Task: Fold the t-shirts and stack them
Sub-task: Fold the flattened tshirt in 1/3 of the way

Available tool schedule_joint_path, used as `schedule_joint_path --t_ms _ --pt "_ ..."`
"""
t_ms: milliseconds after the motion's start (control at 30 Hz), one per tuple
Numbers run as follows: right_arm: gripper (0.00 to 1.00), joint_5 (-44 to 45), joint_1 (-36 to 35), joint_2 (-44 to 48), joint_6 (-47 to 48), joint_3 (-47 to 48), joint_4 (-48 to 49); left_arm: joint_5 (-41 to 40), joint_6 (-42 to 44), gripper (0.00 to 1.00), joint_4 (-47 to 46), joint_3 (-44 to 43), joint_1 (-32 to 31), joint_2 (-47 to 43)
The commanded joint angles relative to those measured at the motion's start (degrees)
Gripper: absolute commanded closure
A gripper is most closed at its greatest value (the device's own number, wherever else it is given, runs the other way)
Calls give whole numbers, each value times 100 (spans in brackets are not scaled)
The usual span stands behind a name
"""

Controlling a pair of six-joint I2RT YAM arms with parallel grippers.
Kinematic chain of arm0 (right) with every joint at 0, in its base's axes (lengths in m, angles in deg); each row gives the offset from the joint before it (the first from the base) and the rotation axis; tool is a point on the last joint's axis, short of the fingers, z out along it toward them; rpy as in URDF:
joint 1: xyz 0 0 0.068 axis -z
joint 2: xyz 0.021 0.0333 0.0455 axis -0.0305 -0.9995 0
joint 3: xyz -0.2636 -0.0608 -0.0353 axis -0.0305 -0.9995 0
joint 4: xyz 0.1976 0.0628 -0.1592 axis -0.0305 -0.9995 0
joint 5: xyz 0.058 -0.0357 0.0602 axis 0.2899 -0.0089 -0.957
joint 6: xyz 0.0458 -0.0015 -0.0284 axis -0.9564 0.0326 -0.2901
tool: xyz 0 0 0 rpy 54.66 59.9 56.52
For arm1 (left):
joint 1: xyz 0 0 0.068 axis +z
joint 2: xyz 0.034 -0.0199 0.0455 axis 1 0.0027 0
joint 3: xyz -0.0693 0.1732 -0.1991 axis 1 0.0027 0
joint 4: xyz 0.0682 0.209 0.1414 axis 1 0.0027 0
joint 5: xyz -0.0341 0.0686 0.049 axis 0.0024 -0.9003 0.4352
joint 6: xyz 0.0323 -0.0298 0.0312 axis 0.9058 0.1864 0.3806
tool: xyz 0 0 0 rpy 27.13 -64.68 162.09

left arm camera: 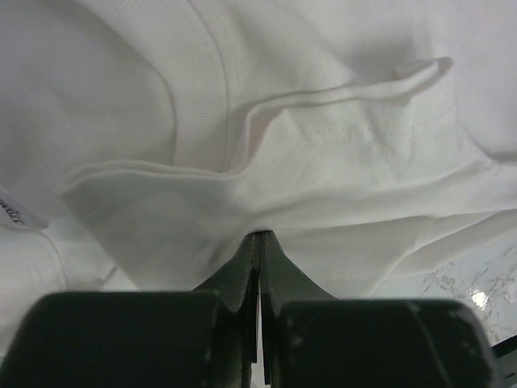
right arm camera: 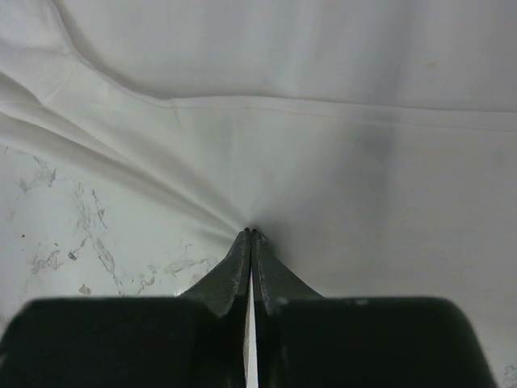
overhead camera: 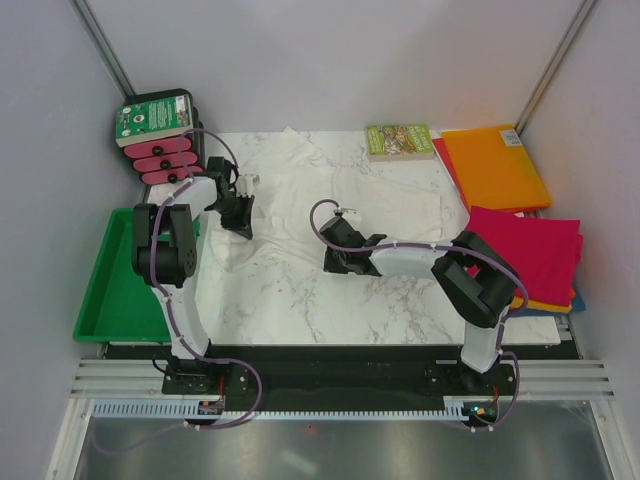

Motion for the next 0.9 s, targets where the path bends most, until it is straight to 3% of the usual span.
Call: schedule_joint_path --t_ms 0,500,633,867 --pt "93 218 77 -313 134 -540 -1820 -894 167 98 -229 -176 206 -77" --pt "79 965 42 382 530 76 -1943 -1053 475 96 17 -45 707 -597" --pt "75 965 33 592 634 75 -1777 -291 449 97 -71 139 865 -999" --pt "54 1535 33 1216 1056 1050 -1680 1381 37 92 -291 79 954 -1949"
